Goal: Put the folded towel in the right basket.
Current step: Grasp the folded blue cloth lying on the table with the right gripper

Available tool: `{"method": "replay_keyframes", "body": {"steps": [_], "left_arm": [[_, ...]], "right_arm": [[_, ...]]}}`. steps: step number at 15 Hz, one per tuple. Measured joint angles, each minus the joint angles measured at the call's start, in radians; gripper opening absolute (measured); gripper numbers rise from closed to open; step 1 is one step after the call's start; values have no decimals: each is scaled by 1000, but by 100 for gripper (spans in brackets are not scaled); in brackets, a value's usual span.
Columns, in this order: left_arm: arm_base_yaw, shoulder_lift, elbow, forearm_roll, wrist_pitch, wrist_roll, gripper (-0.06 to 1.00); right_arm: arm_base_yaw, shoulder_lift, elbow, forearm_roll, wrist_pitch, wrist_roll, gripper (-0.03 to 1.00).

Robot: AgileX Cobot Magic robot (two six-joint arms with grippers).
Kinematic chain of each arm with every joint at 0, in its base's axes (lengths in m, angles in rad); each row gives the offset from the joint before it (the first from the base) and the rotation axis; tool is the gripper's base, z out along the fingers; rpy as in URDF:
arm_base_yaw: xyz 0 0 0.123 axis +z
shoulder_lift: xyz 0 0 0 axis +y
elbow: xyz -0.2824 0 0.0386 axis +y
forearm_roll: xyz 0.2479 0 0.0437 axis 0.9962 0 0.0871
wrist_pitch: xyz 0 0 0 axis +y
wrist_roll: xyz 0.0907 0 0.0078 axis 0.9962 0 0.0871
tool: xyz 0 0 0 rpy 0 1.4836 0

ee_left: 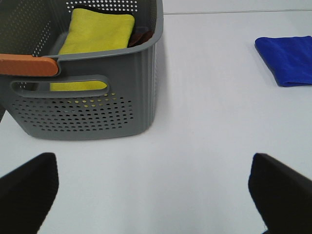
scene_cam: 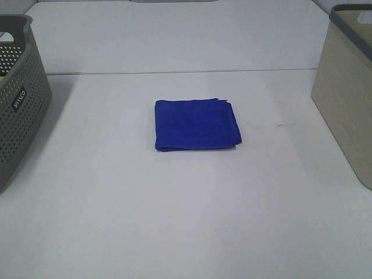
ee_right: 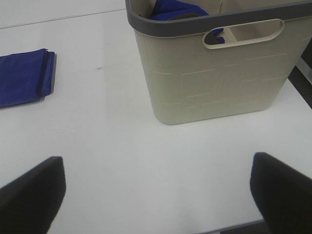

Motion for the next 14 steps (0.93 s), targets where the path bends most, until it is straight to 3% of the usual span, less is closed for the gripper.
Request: {"method": "replay_keyframes", "body": {"steps": [14], "left_arm": [[0,0,0,-14,0,11,99]], "right_arm": [[0,0,0,0,0,-3,98]]}}
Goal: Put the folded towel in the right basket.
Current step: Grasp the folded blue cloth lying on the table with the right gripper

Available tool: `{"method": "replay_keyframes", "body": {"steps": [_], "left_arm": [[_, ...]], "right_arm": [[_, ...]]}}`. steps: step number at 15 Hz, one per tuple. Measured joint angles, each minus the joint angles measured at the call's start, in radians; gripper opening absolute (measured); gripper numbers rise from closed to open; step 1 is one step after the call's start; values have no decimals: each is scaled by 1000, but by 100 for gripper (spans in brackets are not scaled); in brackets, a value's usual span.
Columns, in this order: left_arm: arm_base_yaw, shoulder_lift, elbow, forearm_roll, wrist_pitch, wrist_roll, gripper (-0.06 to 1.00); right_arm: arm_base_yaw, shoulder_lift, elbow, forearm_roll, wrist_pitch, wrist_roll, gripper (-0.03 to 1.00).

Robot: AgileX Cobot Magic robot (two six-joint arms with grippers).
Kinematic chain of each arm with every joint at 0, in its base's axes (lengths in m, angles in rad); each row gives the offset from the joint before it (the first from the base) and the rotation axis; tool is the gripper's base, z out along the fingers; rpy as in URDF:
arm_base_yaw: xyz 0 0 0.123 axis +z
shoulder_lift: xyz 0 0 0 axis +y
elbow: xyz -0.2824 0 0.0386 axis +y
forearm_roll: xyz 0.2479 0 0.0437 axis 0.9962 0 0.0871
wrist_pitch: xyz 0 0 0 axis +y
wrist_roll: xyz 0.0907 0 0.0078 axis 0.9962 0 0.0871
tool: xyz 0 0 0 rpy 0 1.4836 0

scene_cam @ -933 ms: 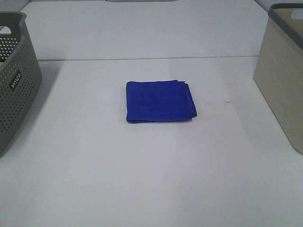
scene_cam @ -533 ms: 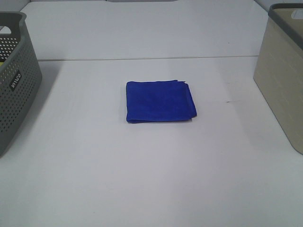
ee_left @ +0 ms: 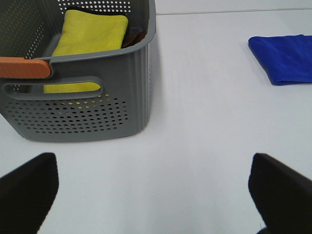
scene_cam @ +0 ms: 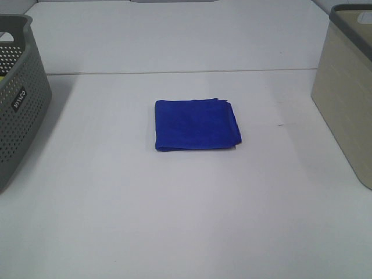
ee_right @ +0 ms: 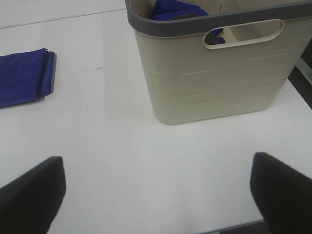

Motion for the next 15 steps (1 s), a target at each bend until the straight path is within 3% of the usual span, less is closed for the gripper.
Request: {"method": "replay_keyframes", "body": {"steps": [15], "left_arm": [[0,0,0,0,0,0,99]], "right_arm": [[0,0,0,21,0,-49,98]]}}
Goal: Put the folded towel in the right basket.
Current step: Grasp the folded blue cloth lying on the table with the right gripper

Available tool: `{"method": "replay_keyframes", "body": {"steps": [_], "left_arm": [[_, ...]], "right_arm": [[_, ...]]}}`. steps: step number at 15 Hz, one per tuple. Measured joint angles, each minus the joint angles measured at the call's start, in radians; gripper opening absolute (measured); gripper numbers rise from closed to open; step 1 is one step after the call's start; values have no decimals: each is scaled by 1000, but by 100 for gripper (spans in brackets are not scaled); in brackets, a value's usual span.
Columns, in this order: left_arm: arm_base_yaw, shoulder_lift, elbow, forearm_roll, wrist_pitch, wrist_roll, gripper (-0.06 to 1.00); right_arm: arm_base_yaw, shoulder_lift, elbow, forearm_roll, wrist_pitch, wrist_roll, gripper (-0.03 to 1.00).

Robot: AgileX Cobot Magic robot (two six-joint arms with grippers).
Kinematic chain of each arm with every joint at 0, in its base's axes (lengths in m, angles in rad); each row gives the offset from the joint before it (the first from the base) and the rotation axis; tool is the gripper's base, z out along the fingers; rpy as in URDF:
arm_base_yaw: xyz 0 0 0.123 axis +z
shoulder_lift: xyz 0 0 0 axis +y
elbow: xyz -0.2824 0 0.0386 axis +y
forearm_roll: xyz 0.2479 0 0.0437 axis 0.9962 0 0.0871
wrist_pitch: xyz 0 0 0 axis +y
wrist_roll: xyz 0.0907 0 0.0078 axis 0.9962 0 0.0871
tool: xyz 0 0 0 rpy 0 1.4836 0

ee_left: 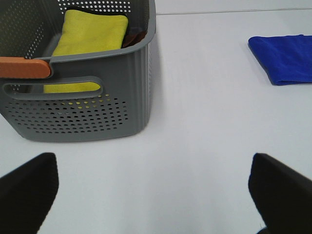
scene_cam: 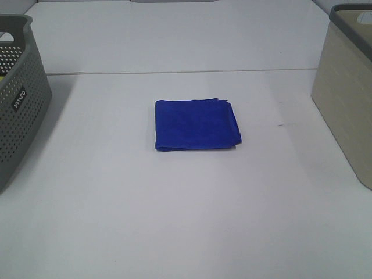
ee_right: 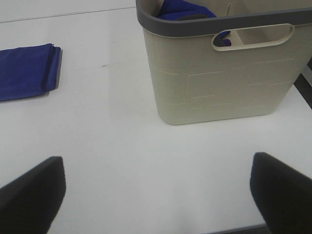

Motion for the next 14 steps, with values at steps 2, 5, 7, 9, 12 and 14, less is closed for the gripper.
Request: {"method": "replay_keyframes", "body": {"steps": [2,5,7,9,12,14], "left_arm": [[0,0,0,0,0,0,99],[0,0,0,0,0,0,99],[0,0,0,0,0,0,99],[0,0,0,0,0,0,99],[0,0,0,0,0,0,99],[0,0,0,0,0,0,99]], "right_arm": [[0,0,0,0,0,0,98],[0,0,0,0,0,0,98],[0,0,0,1,0,0,98],[0,0,0,1,0,0,98],[0,0,0,1,0,0,98],[0,0,0,1,0,0,98]]}}
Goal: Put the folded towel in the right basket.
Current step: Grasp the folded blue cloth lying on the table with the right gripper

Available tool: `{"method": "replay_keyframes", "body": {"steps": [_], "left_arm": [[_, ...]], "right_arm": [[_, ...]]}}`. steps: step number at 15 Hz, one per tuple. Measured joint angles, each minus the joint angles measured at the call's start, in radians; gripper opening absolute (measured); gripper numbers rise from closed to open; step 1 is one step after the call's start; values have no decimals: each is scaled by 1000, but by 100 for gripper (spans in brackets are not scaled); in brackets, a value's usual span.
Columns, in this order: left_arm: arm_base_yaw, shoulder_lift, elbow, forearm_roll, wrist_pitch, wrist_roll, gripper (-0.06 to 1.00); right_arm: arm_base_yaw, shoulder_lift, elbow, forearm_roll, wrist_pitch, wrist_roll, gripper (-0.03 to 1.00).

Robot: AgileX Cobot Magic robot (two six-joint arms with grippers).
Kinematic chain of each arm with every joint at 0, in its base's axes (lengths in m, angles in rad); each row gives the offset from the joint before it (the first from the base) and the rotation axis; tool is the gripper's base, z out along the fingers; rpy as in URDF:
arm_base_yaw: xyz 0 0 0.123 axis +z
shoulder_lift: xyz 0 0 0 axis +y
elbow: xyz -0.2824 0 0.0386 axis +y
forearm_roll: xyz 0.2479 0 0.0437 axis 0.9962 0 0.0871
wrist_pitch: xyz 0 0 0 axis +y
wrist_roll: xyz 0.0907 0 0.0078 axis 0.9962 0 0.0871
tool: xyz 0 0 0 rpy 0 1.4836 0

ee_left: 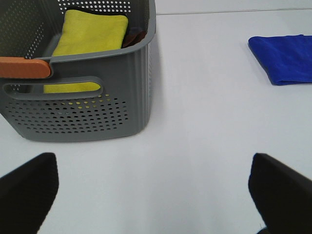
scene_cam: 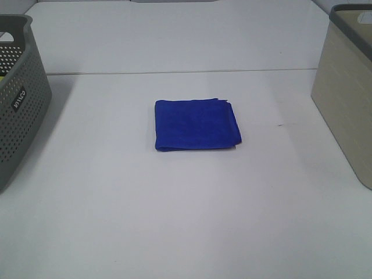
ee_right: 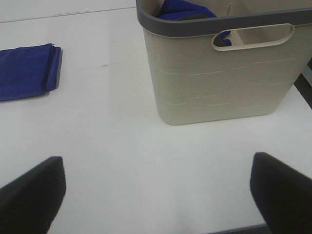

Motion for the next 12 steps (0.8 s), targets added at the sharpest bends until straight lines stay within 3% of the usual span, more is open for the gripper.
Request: {"method": "replay_keyframes", "body": {"steps": [12], "left_arm": [[0,0,0,0,0,0,99]], "right_arm": [[0,74,-52,2,5,0,98]]}}
